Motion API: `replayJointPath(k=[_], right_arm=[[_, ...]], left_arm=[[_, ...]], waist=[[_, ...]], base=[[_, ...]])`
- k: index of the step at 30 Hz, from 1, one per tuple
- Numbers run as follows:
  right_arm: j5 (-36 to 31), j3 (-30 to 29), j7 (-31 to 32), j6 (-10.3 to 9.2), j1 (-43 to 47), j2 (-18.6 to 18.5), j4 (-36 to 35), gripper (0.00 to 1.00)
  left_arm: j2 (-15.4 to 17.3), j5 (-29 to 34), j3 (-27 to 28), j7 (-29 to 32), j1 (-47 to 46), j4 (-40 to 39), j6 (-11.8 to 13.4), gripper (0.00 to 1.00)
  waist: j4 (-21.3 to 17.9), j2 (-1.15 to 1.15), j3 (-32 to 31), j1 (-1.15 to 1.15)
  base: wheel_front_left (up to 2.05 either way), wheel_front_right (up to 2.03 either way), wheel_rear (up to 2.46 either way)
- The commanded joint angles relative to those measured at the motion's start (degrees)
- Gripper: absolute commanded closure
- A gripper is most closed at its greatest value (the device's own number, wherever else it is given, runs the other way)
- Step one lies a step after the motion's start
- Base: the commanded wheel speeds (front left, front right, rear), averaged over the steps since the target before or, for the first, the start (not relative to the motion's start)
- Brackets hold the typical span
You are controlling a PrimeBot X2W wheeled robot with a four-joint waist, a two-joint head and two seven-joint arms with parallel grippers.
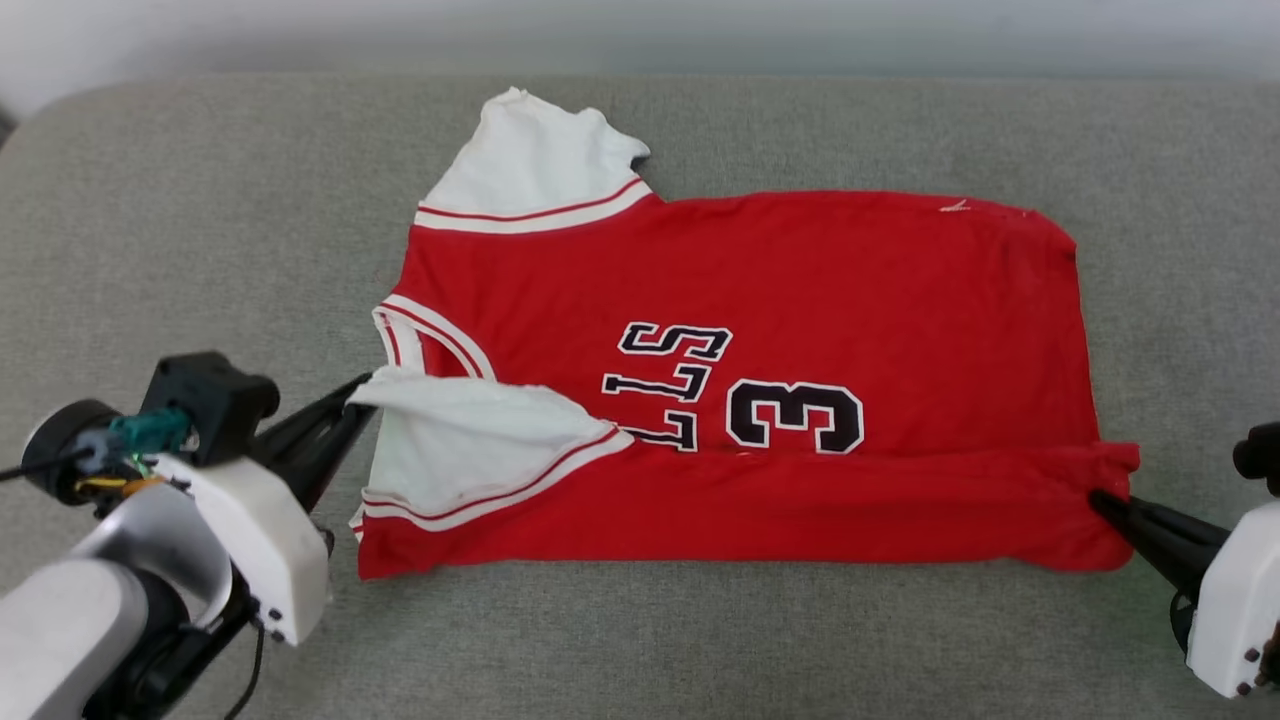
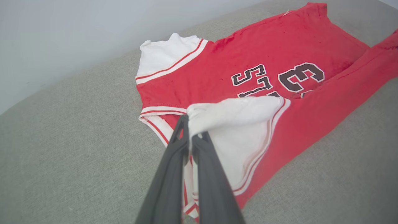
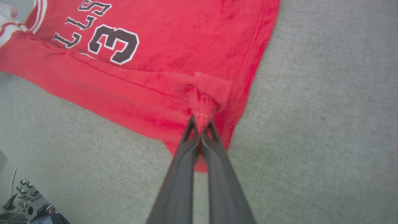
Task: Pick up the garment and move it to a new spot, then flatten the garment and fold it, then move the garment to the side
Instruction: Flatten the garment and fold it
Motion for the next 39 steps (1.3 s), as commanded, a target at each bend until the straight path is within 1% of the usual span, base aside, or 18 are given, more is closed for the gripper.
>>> replayJointPath(k=[1,7,10,11,12,14,19,22,25,28,32,35,39], right_arm=[[-0.2,0.1,0.3,-0.02,-0.9,0.4,0.2,1.0],[-2.2,-0.3,2.4,-0.02,-3.8,2.1,2.7,1.0],[-2.6,0.0,2.9,-0.02,-4.7,2.7,3.5,1.0],[-2.8,-0.1,2.9,-0.02,-5.0,2.8,3.7,0.65],[-3.3,-0.1,2.7,-0.02,-5.4,2.8,3.9,0.0],[-4.0,0.0,3.2,-0.02,-5.8,3.3,4.8,0.0],[-6.0,0.2,4.1,-0.02,-6.0,4.2,5.5,0.0],[-7.3,-0.5,4.9,-0.02,-5.0,5.9,5.5,0.0],[-9.9,-1.5,5.7,-0.02,-3.9,7.3,4.8,0.0],[-12.0,-3.3,7.2,-0.02,-2.2,9.3,4.1,0.0],[-14.3,-6.3,9.7,-0.02,0.3,11.8,2.0,0.0],[-15.7,-8.4,10.6,-0.02,1.9,13.6,-0.6,0.0],[-17.1,-10.8,11.3,-0.02,4.3,15.2,-4.5,0.0]], left_arm=[[-0.5,0.4,-0.1,0.2,-1.0,0.7,-0.3,1.0],[-4.4,2.6,-2.3,1.0,-5.7,7.7,-2.9,1.0],[-6.3,3.6,-3.4,0.6,-7.0,11.8,-3.7,1.0],[-7.0,3.7,-3.5,0.5,-7.2,13.4,-3.4,0.25],[-7.5,3.9,-3.6,0.4,-7.5,15.1,-2.9,0.0],[-8.4,4.4,-4.0,0.1,-8.1,17.3,-3.1,0.0],[-10.7,2.9,-4.2,-1.0,-6.3,20.6,-2.3,0.0],[-10.8,4.1,-5.1,-1.9,-5.5,20.7,-2.2,0.0],[-11.7,3.8,-6.0,-2.7,-3.2,20.0,-1.6,0.0],[-11.9,3.2,-6.3,-2.3,-1.2,18.3,-0.2,0.0],[-11.0,2.0,-7.4,0.6,2.0,15.9,2.0,0.0],[-10.1,2.8,-8.6,3.4,3.4,14.4,4.2,0.0],[-9.9,3.2,-8.9,5.3,4.4,14.1,7.6,0.0]], waist=[[-0.3,0.0,0.9,-0.01],[-0.3,0.0,2.6,-0.01],[-0.3,0.0,2.9,-0.01],[-0.3,0.0,3.0,-0.01],[-0.3,0.0,3.1,-0.01],[-0.4,0.0,3.0,-0.01],[0.0,0.0,1.5,-0.01],[0.4,0.0,-0.2,-0.01],[0.8,0.0,-2.0,-0.01],[1.3,0.0,-3.6,-0.01],[1.6,0.0,-4.5,-0.01],[1.6,0.0,-4.5,-0.01],[1.3,0.0,-3.5,-0.01]], base=[[0.0,0.0,0.0],[0.0,0.0,0.0],[0.0,0.0,0.0],[0.0,0.0,0.0],[0.0,0.0,0.0],[0.0,0.0,0.0],[0.0,0.0,0.0],[0.0,0.0,0.0],[0.0,0.0,0.0],[0.0,0.0,0.0],[0.0,0.0,0.0],[0.0,0.0,0.0],[0.0,0.0,0.0]])
